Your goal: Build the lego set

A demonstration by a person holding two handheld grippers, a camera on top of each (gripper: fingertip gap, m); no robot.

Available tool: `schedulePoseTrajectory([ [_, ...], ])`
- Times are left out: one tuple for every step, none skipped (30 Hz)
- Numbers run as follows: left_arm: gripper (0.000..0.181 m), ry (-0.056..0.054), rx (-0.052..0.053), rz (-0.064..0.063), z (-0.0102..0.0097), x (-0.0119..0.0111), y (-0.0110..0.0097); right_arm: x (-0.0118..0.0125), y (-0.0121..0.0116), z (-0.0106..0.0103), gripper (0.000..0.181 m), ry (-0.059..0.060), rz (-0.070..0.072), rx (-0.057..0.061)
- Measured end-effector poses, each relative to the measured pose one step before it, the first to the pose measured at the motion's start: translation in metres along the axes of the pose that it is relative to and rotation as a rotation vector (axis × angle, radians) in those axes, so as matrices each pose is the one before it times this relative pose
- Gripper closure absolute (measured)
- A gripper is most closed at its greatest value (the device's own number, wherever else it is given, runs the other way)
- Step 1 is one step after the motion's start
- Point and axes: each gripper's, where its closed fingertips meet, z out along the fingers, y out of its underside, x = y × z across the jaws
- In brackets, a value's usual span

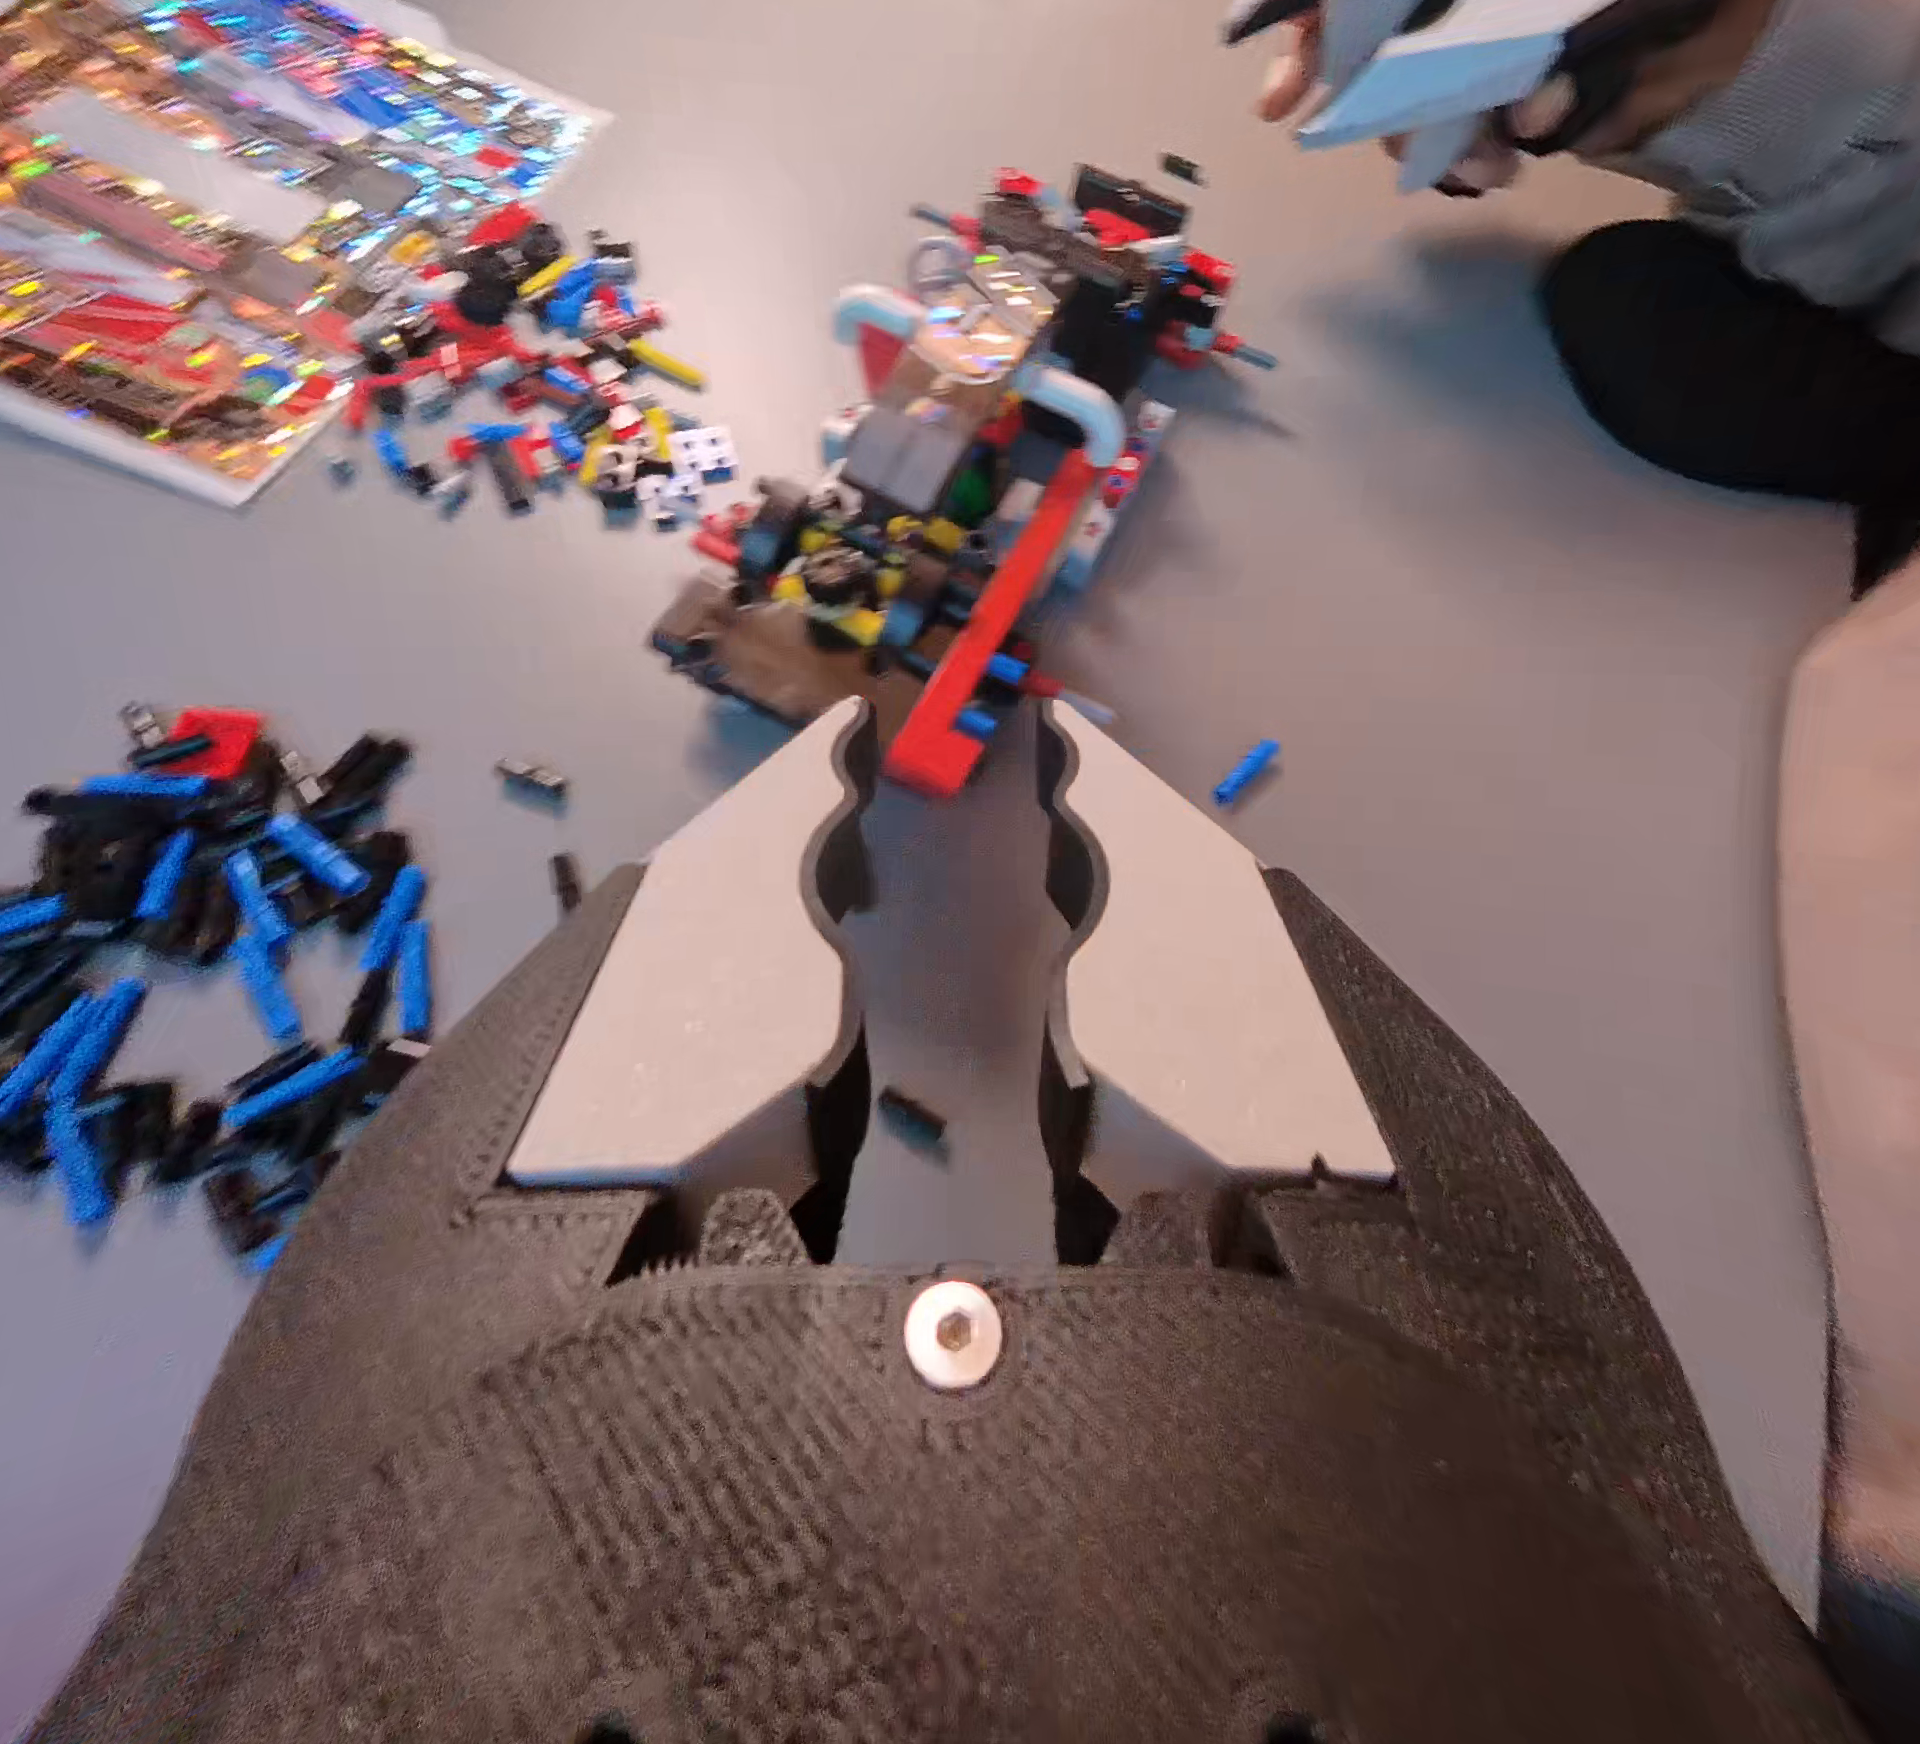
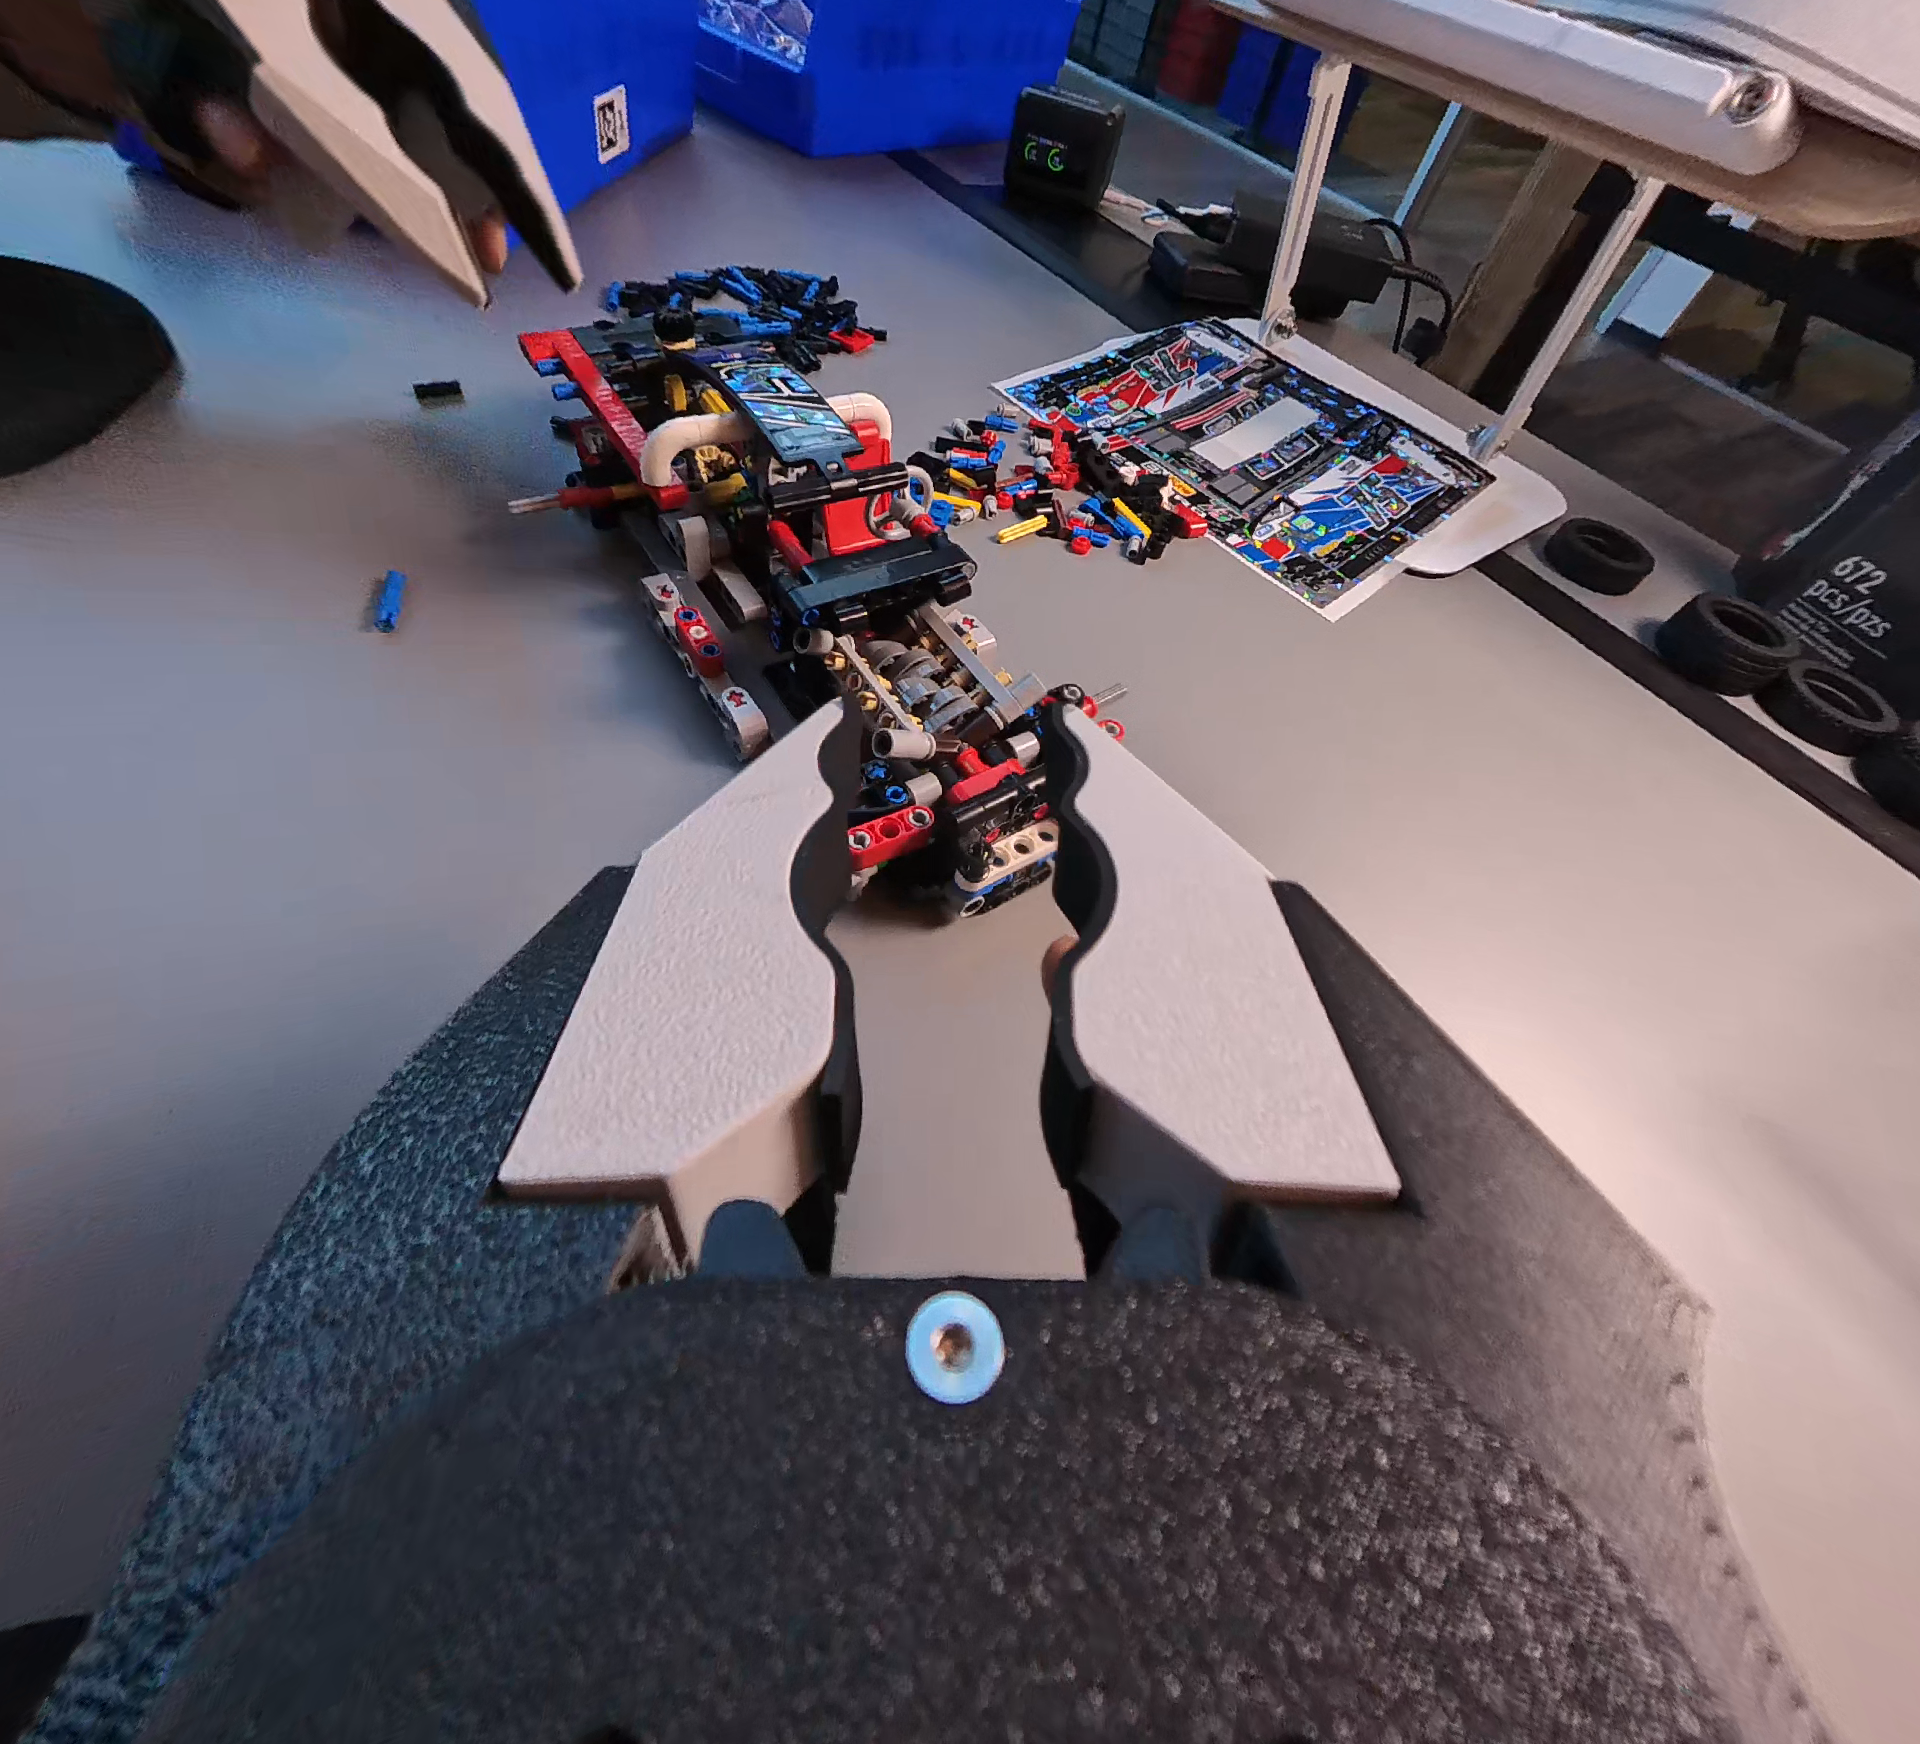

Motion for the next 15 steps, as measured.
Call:
schedulePoseTrajectory([
  [0.142,-0.0312,-0.0035,-0.0436,-0.00143,-0.01287,0.00403,-0.00007,0.00202,0.00211,0.146,-0.0016,0.0007,-0.0136],
  [0.128,-0.0072,-0.0177,-0.0434,0.00301,-0.00770,0.00537,-0.00070,0.00215,0.00204,0.144,-0.0056,0.0061,-0.0144],
  [0.118,0.0207,-0.0276,-0.0263,0.00635,-0.00078,0.00615,-0.00114,0.00221,0.00197,0.141,-0.0070,0.0057,-0.0147],
  [0.116,0.0207,-0.0185,-0.0046,0.00782,0.00179,0.00355,-0.00088,0.00192,0.00155,0.140,-0.0027,0.0010,-0.0131],
  [0.124,0.0013,0.0038,0.0177,0.00721,0.00175,-0.00088,-0.00052,0.00164,0.00103,0.139,0.0010,-0.0042,-0.0118],
  [0.133,0.0019,0.0056,0.0277,0.00586,0.00385,-0.00251,-0.00050,0.00090,0.00004,0.138,0.0019,-0.0091,-0.0075],
  [0.134,-0.0191,-0.0067,0.0218,0.00491,0.00083,-0.00215,-0.00011,-0.00010,-0.00075,0.138,0.0041,-0.0096,-0.0017],
  [0.134,0.0018,-0.0093,0.0280,0.00461,0.00415,-0.00197,0.00043,-0.00101,-0.00155,0.139,0.0045,-0.0051,0.0049],
  [0.134,0.0167,-0.0033,0.0173,0.00471,0.00653,-0.00282,0.00097,-0.00176,-0.00212,0.139,0.0034,-0.0002,0.0104],
  [0.135,0.0216,0.0002,0.0152,0.00478,0.00735,-0.00268,0.00148,-0.00206,-0.00248,0.139,0.0024,0.0033,0.0118],
  [0.137,0.0179,-0.0022,0.0173,0.00459,0.00633,-0.00172,0.00221,-0.00232,-0.00249,0.139,0.0047,0.0058,0.0138],
  [0.138,0.0078,0.0038,0.0103,0.00303,0.00354,-0.00238,0.00293,-0.00224,-0.00241,0.139,0.0095,0.0075,0.0126],
  [0.134,0.0149,0.0070,0.0061,0.00024,0.00271,-0.00214,0.00275,-0.00157,-0.00221,0.139,0.0104,0.0071,0.0090],
  [0.130,0.0063,0.0044,-0.0042,-0.00379,-0.00071,-0.00115,0.00210,-0.00133,-0.00212,0.139,0.0094,0.0034,0.0079],
  [0.128,-0.0199,0.0089,-0.0079,-0.00826,-0.00614,-0.00089,0.00155,-0.00118,-0.00204,0.140,0.0083,-0.0004,0.0079],
])
